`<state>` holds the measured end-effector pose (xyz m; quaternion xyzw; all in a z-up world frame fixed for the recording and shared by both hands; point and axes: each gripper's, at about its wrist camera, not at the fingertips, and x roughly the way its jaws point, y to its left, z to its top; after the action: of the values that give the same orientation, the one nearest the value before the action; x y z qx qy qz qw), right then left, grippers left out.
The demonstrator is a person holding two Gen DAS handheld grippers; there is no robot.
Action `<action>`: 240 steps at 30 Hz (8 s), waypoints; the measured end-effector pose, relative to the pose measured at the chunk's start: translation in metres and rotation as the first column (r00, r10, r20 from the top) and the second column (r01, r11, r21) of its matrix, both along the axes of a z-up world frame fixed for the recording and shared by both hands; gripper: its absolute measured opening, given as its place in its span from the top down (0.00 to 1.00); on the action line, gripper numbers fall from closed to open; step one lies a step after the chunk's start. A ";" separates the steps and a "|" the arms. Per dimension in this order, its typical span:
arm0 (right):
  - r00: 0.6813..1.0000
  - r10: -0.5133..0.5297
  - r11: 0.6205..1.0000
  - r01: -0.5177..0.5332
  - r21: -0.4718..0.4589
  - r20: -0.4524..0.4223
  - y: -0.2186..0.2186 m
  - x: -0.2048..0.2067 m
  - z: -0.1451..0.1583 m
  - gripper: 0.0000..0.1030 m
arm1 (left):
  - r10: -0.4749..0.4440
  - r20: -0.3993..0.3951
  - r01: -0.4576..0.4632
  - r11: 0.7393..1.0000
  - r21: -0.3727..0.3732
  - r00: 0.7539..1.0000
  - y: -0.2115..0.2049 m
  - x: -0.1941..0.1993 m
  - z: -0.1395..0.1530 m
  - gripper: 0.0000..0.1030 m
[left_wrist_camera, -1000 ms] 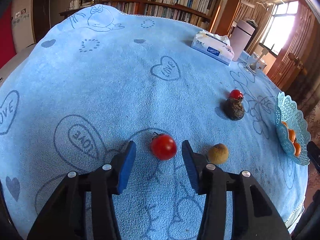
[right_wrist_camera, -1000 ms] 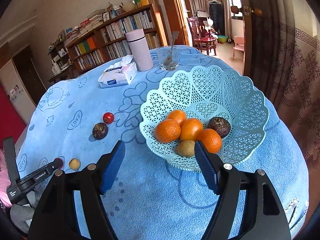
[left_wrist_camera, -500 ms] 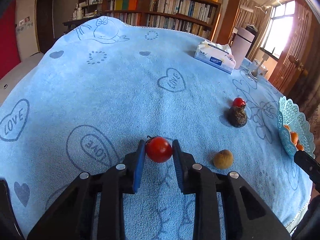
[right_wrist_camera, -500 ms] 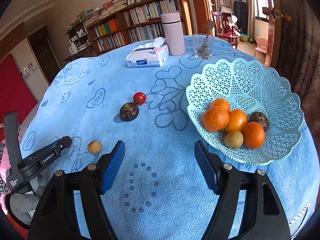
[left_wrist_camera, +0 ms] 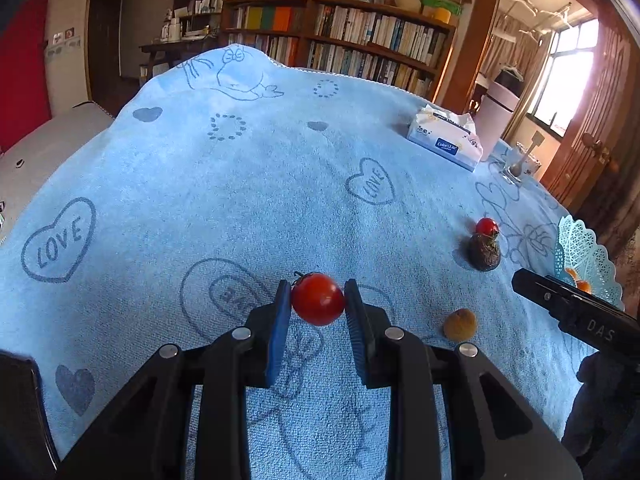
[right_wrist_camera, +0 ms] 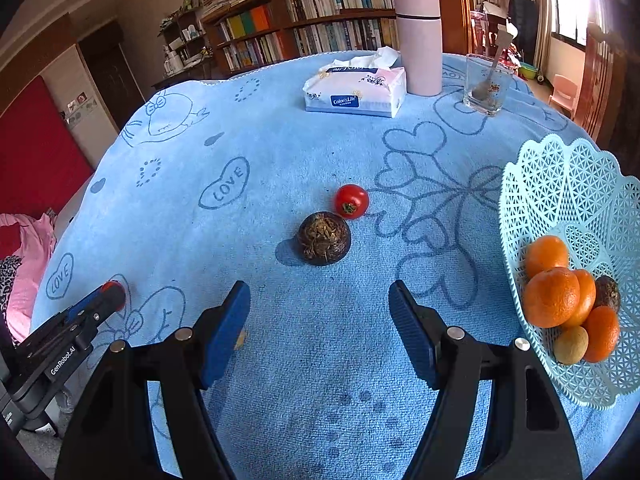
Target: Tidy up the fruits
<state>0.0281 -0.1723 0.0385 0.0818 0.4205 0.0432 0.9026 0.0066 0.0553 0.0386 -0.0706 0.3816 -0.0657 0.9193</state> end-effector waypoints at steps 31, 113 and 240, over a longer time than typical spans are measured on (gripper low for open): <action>1.000 -0.009 0.998 0.007 -0.062 -0.025 0.008 0.018 -0.017 0.60 | 0.002 -0.011 -0.002 1.000 -0.002 1.000 0.006 0.000 -0.005 0.73; 0.756 -0.632 0.775 0.620 0.123 0.169 -0.264 -0.168 0.025 0.32 | -0.583 0.039 0.573 0.806 0.148 0.811 -0.319 -0.002 0.046 0.73; 0.822 -0.550 0.833 0.528 0.164 0.147 -0.215 -0.151 0.025 0.21 | -0.361 0.015 0.359 0.929 0.087 0.932 -0.217 0.012 0.041 0.26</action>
<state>-0.1230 -0.3877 0.0635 0.2451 0.2895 -0.1821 0.9072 0.0191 -0.1614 0.0793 0.0400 0.3764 -0.2182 0.8995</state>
